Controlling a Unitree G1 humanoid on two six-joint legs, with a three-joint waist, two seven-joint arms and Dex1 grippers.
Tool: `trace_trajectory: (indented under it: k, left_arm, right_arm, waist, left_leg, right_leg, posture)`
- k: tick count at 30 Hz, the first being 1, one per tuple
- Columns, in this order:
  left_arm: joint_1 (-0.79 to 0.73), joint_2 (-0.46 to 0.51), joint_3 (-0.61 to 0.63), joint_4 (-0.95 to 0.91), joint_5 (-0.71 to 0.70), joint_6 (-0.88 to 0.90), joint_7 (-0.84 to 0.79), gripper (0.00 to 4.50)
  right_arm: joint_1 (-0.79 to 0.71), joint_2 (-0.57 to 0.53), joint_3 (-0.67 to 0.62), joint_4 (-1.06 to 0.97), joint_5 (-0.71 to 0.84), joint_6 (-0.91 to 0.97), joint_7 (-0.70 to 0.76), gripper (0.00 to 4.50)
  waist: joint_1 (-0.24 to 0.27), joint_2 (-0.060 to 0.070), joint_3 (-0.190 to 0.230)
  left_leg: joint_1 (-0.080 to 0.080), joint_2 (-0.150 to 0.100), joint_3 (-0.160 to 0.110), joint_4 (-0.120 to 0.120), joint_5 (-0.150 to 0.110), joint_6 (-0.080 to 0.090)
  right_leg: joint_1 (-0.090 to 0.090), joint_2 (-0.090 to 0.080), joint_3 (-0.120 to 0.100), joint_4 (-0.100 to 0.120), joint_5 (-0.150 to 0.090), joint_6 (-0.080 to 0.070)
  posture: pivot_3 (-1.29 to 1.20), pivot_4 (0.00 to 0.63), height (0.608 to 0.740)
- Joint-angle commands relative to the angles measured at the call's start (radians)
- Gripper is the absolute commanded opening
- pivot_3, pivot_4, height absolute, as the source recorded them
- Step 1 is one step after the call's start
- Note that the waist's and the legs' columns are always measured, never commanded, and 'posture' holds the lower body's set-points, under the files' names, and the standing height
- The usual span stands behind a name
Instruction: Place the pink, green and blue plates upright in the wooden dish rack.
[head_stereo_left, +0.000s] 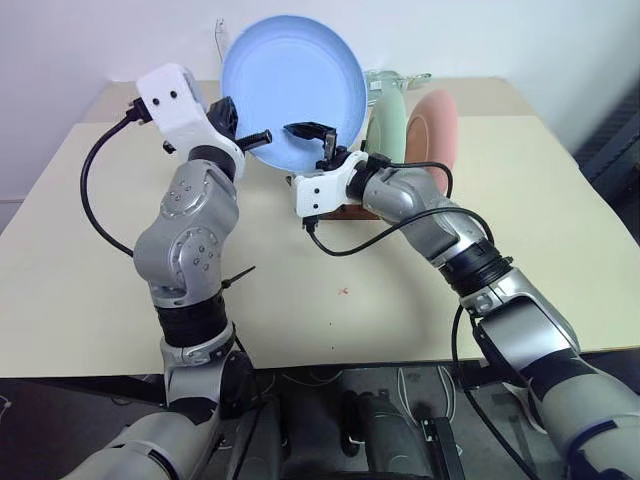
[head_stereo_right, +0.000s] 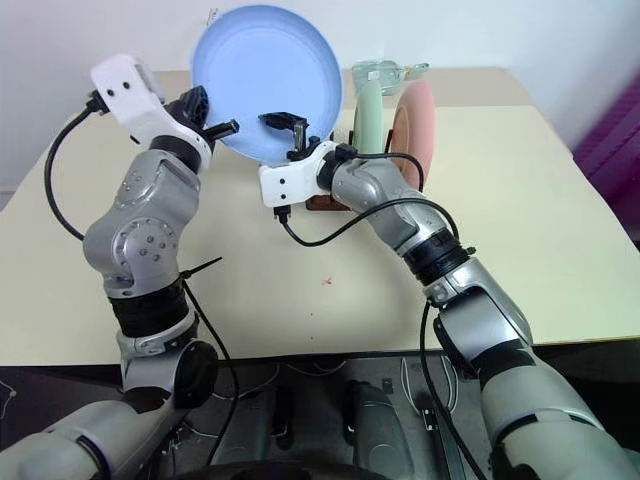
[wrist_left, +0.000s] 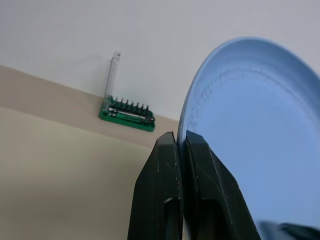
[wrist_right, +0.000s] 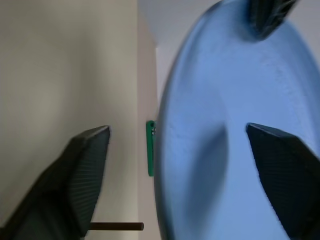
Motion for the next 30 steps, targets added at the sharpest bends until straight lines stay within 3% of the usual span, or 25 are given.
trace_trajectory:
  k: [1, 4, 6, 8, 12, 15, 17, 19, 22, 26, 30]
  left_arm:
    - [-0.008, 0.000, -0.008, -0.052, -0.006, 0.004, -0.001, 0.00]
    - [-0.010, 0.000, 0.009, -0.041, -0.016, -0.002, -0.005, 0.00]
    - [-0.022, -0.024, 0.055, -0.029, -0.043, -0.038, 0.008, 0.65]
    - [-0.039, -0.043, 0.103, -0.019, -0.065, -0.083, 0.023, 1.50]
    - [-0.099, 0.017, 0.227, 0.062, -0.006, -0.271, 0.113, 3.54]
    - [-0.131, 0.135, 0.306, 0.165, 0.019, -0.381, 0.110, 3.54]
    - [-0.118, 0.226, 0.296, 0.226, 0.048, -0.409, 0.063, 3.54]
    - [-0.060, 0.342, 0.213, 0.289, 0.100, -0.404, -0.065, 3.54]
    - [0.096, 0.491, -0.031, 0.338, 0.214, -0.409, -0.323, 3.54]
    - [0.322, 0.506, -0.220, 0.248, 0.181, -0.494, -0.611, 3.54]
    - [0.434, 0.476, -0.286, 0.138, 0.119, -0.581, -0.777, 3.54]
  right_arm:
    - [-0.029, 0.003, -0.026, -0.016, -0.033, -0.011, -0.052, 2.74]
    - [-0.019, -0.004, -0.032, -0.031, -0.053, -0.009, -0.070, 1.20]
    - [-0.007, -0.008, -0.038, -0.049, -0.054, -0.008, -0.072, 0.21]
    - [0.004, -0.006, -0.046, -0.069, -0.047, -0.002, -0.065, 0.19]
    - [0.050, 0.033, -0.090, -0.149, 0.053, 0.031, -0.018, 0.19]
    - [0.086, 0.087, -0.147, -0.237, 0.185, 0.102, 0.047, 0.19]
    - [0.097, 0.125, -0.190, -0.297, 0.276, 0.157, 0.084, 0.19]
    - [0.102, 0.196, -0.259, -0.391, 0.429, 0.273, 0.112, 0.19]
    - [0.090, 0.322, -0.386, -0.537, 0.661, 0.544, 0.082, 0.19]
    - [0.035, 0.496, -0.612, -0.627, 0.950, 0.921, -0.139, 0.19]
    - [0.033, 0.543, -0.692, -0.653, 1.028, 1.094, -0.282, 0.19]
  waist:
    - [0.000, 0.000, 0.000]
    - [0.000, 0.000, 0.000]
    - [0.000, 0.000, 0.000]
    - [0.001, 0.000, 0.000]
    - [-0.002, 0.000, 0.000]
    - [-0.006, 0.000, 0.000]
    - [-0.005, 0.000, 0.000]
    - [-0.003, 0.000, 0.000]
    - [0.006, 0.000, -0.001]
    - [0.011, -0.001, -0.002]
    - [0.001, -0.002, -0.003]
  left_leg:
    - [0.000, 0.000, 0.000, 0.000, 0.000, 0.000]
    - [0.000, 0.000, 0.000, 0.000, 0.000, 0.000]
    - [0.000, 0.000, -0.001, 0.000, 0.000, 0.000]
    - [0.000, 0.000, -0.001, 0.000, 0.000, 0.000]
    - [0.000, 0.000, -0.001, 0.000, 0.000, 0.000]
    - [0.001, 0.001, -0.001, -0.001, 0.000, 0.000]
    - [0.001, 0.002, -0.001, -0.002, 0.000, 0.000]
    - [0.001, 0.002, 0.000, -0.002, 0.001, -0.001]
    - [0.001, 0.002, 0.000, -0.001, 0.001, -0.003]
    - [0.001, 0.002, 0.000, -0.001, 0.000, -0.006]
    - [-0.004, 0.003, 0.000, -0.002, -0.001, -0.007]
  right_leg:
    - [0.000, 0.000, 0.000, 0.000, 0.000, 0.000]
    - [0.000, 0.000, 0.000, 0.000, 0.000, 0.000]
    - [0.000, 0.000, 0.000, 0.000, 0.000, 0.000]
    - [0.000, 0.000, 0.000, 0.000, 0.000, 0.000]
    - [0.000, 0.001, 0.000, 0.000, 0.000, 0.000]
    - [0.000, 0.002, 0.000, 0.000, 0.000, 0.000]
    - [-0.001, 0.003, 0.000, 0.001, 0.001, -0.002]
    - [-0.001, 0.003, -0.001, 0.002, 0.001, -0.002]
    - [0.000, 0.002, -0.001, 0.003, 0.001, -0.002]
    - [0.000, -0.005, -0.002, 0.002, -0.001, -0.006]
    - [-0.004, -0.012, -0.003, 0.000, 0.000, -0.008]
  posture:
    - [0.00, 0.150, 0.730]
    - [0.00, 0.150, 0.730]
    - [0.00, 0.150, 0.730]
    - [0.00, 0.150, 0.730]
    - [0.00, 0.150, 0.730]
    - [0.00, 0.150, 0.730]
    - [0.00, 0.150, 0.730]
    - [0.00, 0.150, 0.730]
    - [0.00, 0.150, 0.730]
    - [0.00, 0.150, 0.730]
    - [0.00, 0.150, 0.730]
